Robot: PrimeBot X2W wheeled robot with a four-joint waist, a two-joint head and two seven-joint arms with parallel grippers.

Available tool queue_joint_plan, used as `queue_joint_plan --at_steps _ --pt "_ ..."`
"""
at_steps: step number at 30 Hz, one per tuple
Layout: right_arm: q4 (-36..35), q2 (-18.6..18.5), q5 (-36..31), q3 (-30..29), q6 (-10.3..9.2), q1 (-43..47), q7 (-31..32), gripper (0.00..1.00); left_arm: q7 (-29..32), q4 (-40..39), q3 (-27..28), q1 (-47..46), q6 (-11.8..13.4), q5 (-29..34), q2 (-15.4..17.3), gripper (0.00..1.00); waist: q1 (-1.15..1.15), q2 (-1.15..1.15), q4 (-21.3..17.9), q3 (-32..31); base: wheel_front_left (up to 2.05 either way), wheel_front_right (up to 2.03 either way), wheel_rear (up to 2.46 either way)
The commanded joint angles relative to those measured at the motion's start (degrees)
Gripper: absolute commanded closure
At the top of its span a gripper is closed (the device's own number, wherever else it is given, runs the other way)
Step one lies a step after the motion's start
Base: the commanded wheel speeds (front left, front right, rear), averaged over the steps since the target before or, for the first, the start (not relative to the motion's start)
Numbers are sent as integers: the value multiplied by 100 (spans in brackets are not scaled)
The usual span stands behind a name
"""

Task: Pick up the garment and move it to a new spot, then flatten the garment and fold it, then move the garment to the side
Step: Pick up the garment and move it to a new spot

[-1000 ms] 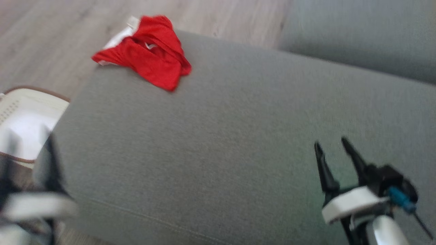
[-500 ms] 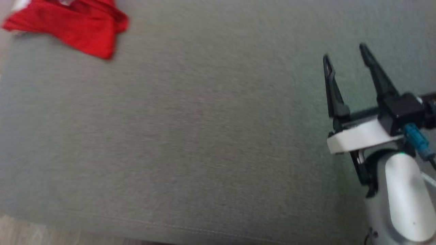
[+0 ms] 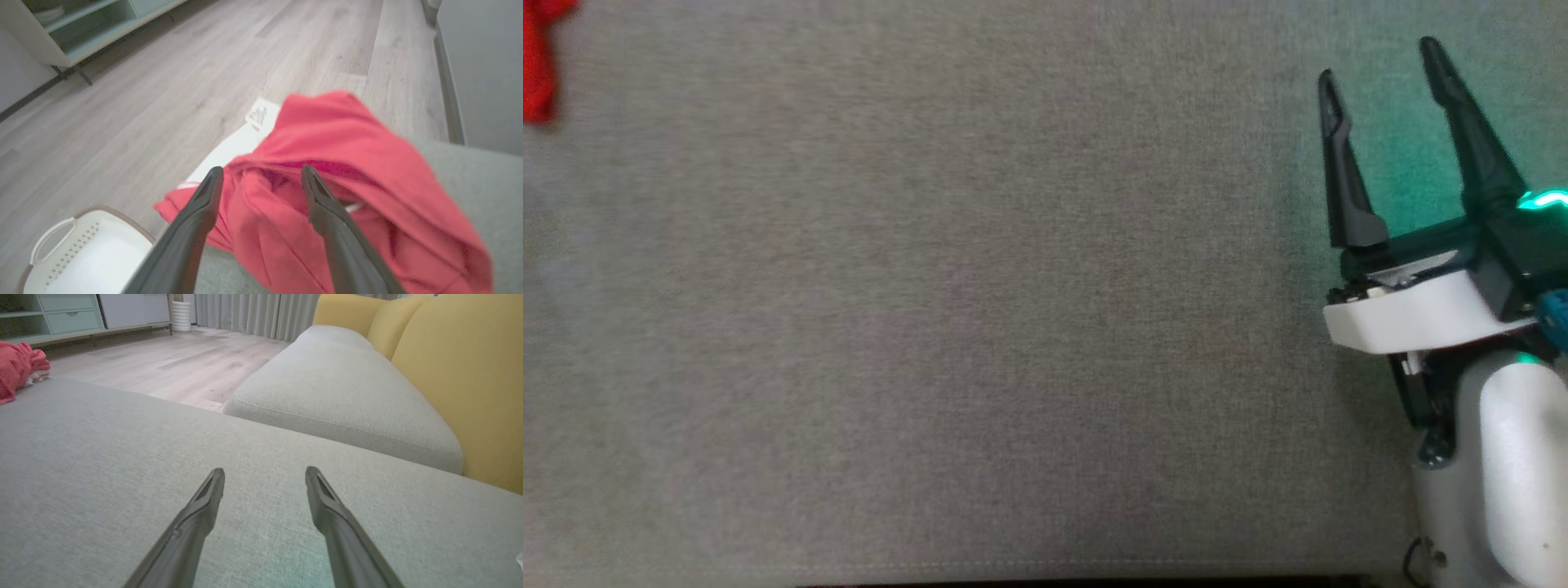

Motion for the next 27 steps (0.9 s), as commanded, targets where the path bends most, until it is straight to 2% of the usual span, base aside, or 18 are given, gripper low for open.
queue_joint_plan --at_steps 1,4,7,8,9,10,11,12,19,27 --pt "-247 6 -23 116 21 19 16 0 -3 -69 185 -166 39 2 406 0 -2 1 -149 249 0 0 0" --pt "-294 6 -16 52 21 16 -29 0 72 367 147 -224 140 16 355 0 -2 1 -170 363 0 0 0" --pt "-281 6 31 37 21 22 -76 0 66 621 172 -316 34 -84 274 2 -2 1 -168 401 0 0 0" --pt "-264 6 40 32 21 20 -91 0 38 687 168 -348 -4 -98 251 24 -2 1 -162 401 0 0 0" --pt "-242 6 53 30 21 17 -109 0 3 751 159 -377 -42 -105 223 53 -2 1 -155 391 0 0 0" --pt "-218 6 73 35 21 13 -128 0 -39 815 145 -403 -88 -109 194 75 -2 1 -148 368 0 0 0" --pt "-191 6 92 43 21 3 -150 0 -96 868 132 -438 -136 -108 171 95 -2 1 -142 334 0 0 0" --pt "-161 6 111 50 21 -12 -173 0 -154 915 120 -485 -179 -103 158 100 -2 1 -136 293 0 0 0" --pt "203 6 322 77 21 -45 -370 0 -581 1187 0 -799 -612 -8 228 100 -2 1 -186 -291 0 0 0" --pt "886 6 713 32 21 174 -708 0 -819 1109 -396 -1165 -994 379 422 100 -2 1 -411 -1476 0 0 0"
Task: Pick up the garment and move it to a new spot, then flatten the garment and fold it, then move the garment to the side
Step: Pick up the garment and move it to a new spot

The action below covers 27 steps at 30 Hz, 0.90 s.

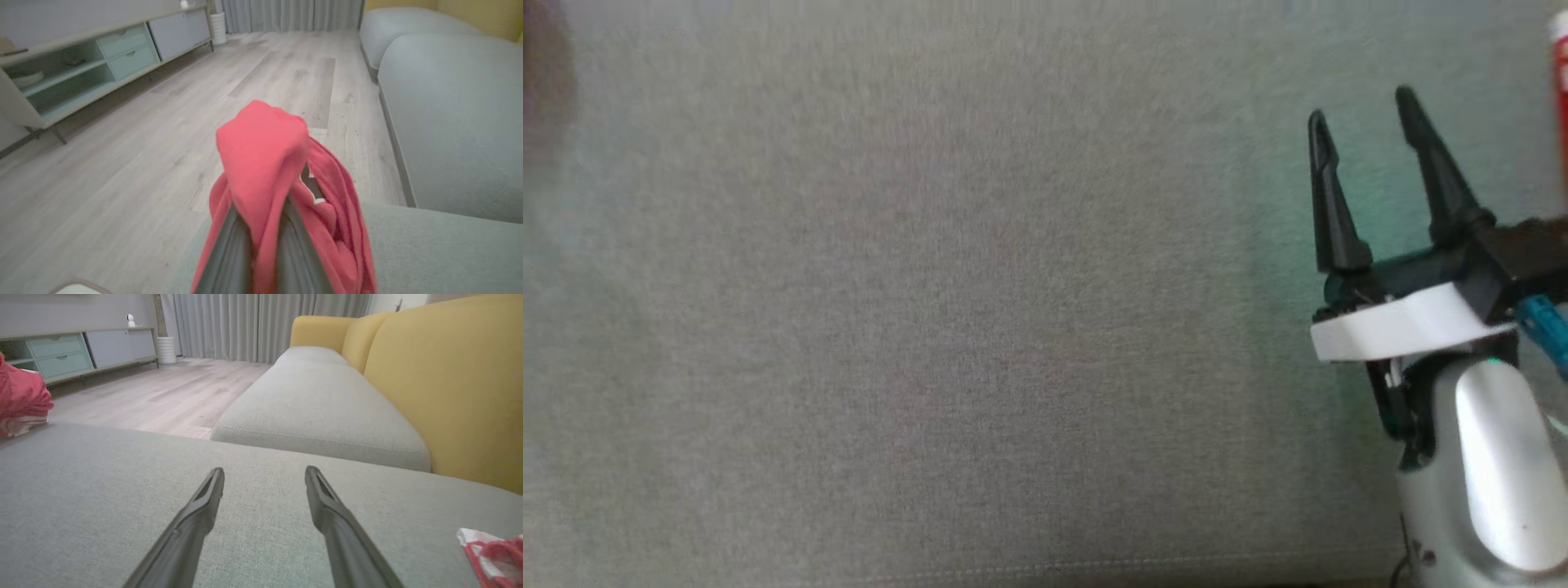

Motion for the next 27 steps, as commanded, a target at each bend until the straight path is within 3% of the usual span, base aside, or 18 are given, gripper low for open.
queue_joint_plan --at_steps 1,6,13,19,27 --pt "-60 4 105 96 21 191 -100 0 -32 -234 22 -291 -68 105 418 100 1 0 -190 -691 0 0 0" --pt "306 4 355 30 21 479 -302 0 85 -628 -355 -452 -250 313 260 100 1 0 -396 -1435 0 0 0" --pt "667 4 589 -22 21 873 -493 0 473 -1593 -772 -306 -268 333 -326 100 1 0 -673 -2129 0 0 0" --pt "795 4 724 32 21 1003 -588 0 635 -2394 -1043 -31 -277 292 -695 100 1 0 -888 -2346 0 0 0" --pt "906 4 797 -39 21 1084 -678 0 834 -4032 -1656 645 -383 41 -1289 100 1 0 -1086 -2301 0 0 0"
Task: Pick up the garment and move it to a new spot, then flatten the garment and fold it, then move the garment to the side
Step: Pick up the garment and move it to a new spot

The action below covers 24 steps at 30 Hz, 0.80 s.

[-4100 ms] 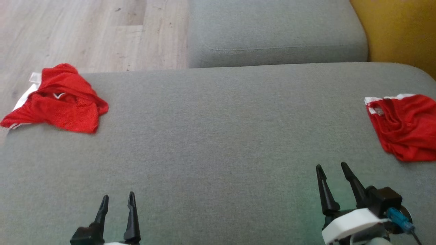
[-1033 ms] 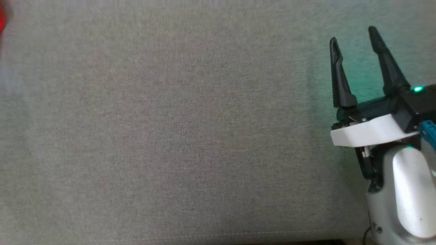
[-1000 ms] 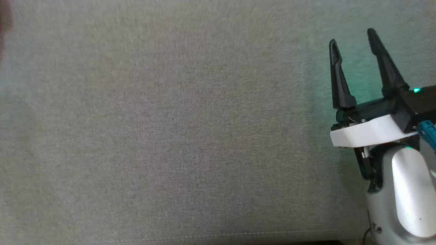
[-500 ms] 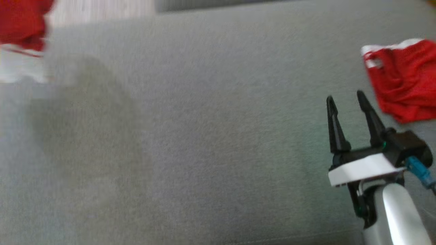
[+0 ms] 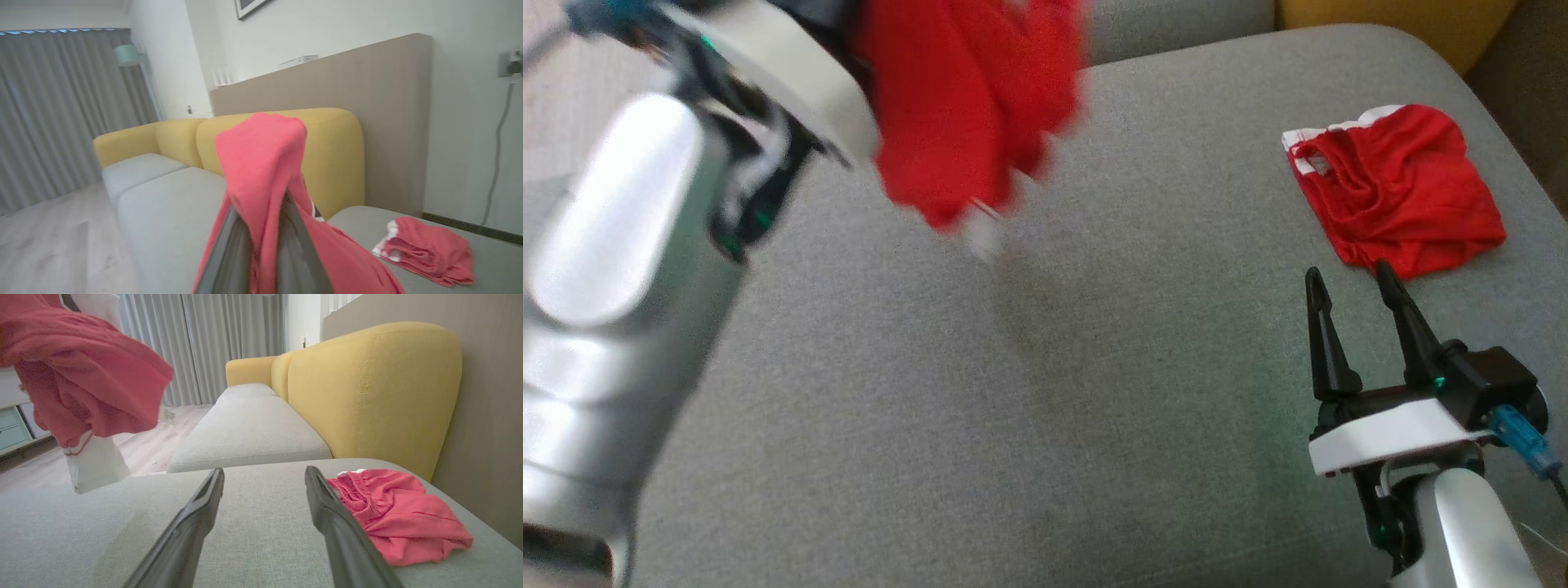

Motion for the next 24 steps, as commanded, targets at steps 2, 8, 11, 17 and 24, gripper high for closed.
queue_joint_plan --at_steps 2,8,11,17,24 --pt "-154 -14 44 119 21 -67 -69 0 8 -352 149 -47 -25 -81 192 100 1 -1 -56 104 0 0 0" --pt "-54 -14 163 318 21 -252 -186 0 -132 -278 -336 391 -83 53 437 100 1 -1 -270 558 0 0 0" --pt "27 -14 241 437 21 -394 -259 0 -378 197 -698 406 -103 345 683 100 1 -1 -395 822 0 0 0" --pt "255 -14 341 561 21 -649 -426 0 -1126 1490 -902 346 -110 542 790 69 1 -1 -562 1242 0 0 0" --pt "510 -14 318 500 21 -790 -558 0 -1761 2689 -743 235 -108 346 506 0 1 -1 -406 1239 0 0 0"
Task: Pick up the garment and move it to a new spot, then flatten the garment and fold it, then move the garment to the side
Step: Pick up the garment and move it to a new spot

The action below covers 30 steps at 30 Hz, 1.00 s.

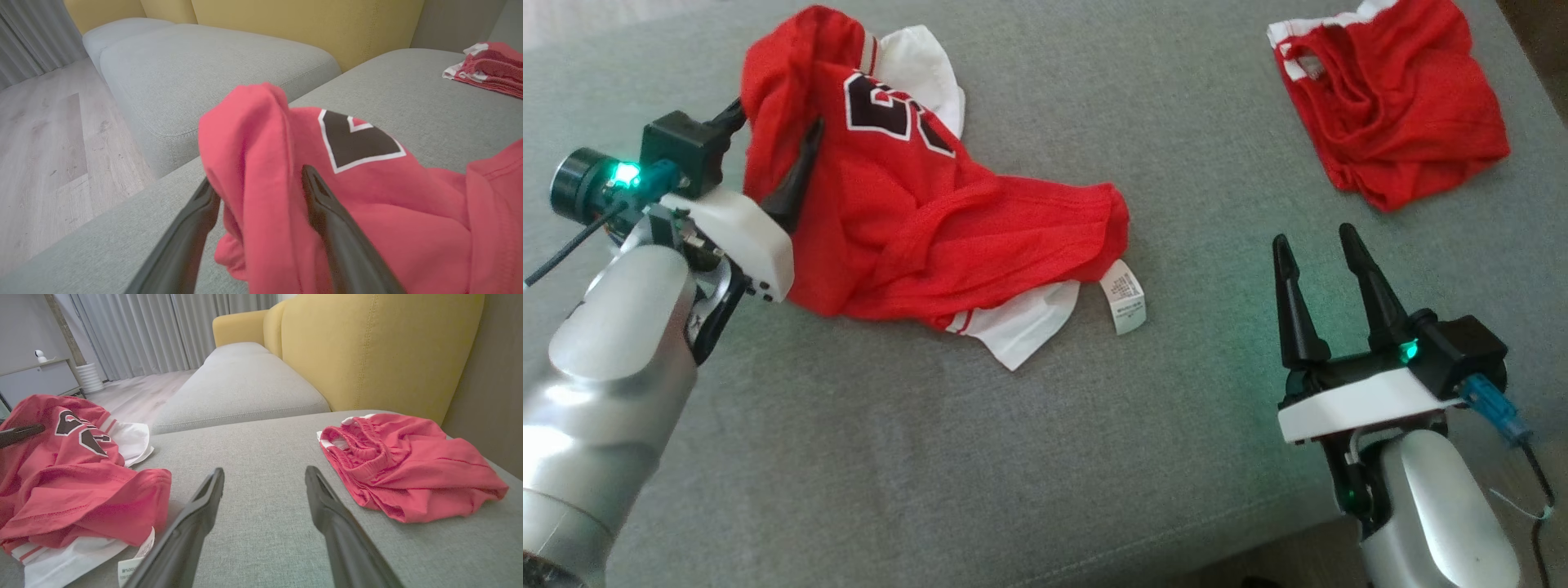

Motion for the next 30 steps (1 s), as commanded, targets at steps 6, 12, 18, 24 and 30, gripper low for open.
queue_joint_plan --at_steps 6,12,18,24,30 --pt "-21 -17 -69 36 21 -143 -99 0 -334 183 380 -299 14 -320 -7 0 -2 0 349 -532 0 0 0" --pt "54 -17 -120 -25 21 53 -41 0 -544 147 499 109 94 -588 -193 0 -2 0 594 -1108 0 0 0" --pt "38 -17 -164 -98 21 410 91 0 -799 -233 596 996 415 -769 -223 0 -2 0 808 -1692 0 0 0" --pt "-100 -17 -196 -182 21 782 181 0 -967 -1132 778 2121 1040 -836 -135 0 -2 0 982 -1903 0 0 0" --pt "-191 -17 -207 -138 21 1057 256 0 -1020 -2254 1022 3330 1781 -816 -96 0 -2 0 1074 -1967 0 0 0"
